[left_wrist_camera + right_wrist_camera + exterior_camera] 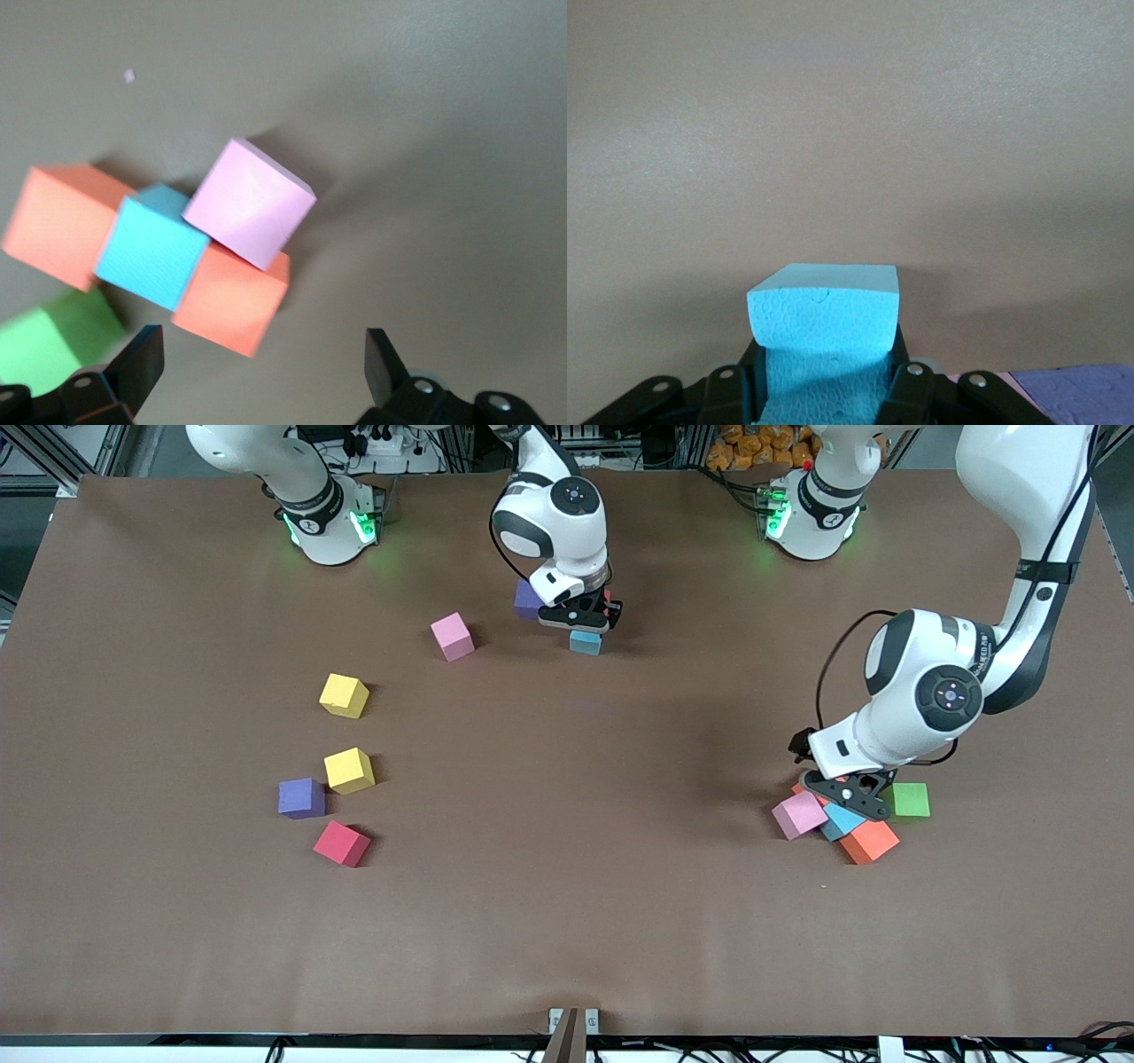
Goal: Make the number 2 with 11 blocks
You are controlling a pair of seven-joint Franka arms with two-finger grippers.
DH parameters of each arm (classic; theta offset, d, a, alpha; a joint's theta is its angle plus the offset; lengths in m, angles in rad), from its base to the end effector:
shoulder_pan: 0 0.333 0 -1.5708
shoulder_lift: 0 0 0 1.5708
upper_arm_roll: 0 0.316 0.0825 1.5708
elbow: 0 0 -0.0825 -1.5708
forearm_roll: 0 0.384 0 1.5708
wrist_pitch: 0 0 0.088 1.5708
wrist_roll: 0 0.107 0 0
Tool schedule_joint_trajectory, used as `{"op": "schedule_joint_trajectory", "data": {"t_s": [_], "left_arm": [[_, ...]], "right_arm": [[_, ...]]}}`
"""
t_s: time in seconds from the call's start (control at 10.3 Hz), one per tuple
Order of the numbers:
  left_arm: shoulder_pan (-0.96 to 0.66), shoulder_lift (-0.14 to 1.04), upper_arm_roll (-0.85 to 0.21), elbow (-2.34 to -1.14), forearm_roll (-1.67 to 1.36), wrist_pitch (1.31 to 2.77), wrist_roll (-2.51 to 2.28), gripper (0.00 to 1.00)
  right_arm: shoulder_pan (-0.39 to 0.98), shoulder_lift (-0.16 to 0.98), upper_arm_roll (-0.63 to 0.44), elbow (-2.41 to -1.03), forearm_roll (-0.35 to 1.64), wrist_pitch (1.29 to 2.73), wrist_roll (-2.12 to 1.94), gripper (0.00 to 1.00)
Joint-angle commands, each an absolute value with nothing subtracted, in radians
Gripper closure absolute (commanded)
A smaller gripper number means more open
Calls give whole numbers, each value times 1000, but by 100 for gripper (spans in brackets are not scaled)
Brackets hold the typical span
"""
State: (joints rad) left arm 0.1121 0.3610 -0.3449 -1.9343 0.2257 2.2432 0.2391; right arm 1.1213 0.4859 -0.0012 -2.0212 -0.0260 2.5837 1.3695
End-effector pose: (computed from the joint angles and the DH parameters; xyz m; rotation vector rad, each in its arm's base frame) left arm 0.6014 -0.1260 0.3073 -2.9508 0.9067 0.0377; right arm 0.2655 0.5498 0.2136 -3.0534 0.3492 -0.0598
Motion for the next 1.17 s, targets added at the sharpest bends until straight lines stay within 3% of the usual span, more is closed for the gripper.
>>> {"op": "schedule_joint_trajectory", "data": {"t_s": [0.0, 0.39, 1.07], "left_arm": [[100, 394, -337, -1924, 305, 2318, 336, 0], [97, 457, -337, -1928, 308, 2424, 341, 0], [74, 543, -292, -1925, 327, 2552, 448, 0]], "right_arm": [[1131, 509, -12, -2000, -54, 2577, 1423, 0], [1051, 438, -11, -1987, -51, 2501, 1381, 0], [890, 267, -11, -2025, -49, 2303, 938, 0]]}}
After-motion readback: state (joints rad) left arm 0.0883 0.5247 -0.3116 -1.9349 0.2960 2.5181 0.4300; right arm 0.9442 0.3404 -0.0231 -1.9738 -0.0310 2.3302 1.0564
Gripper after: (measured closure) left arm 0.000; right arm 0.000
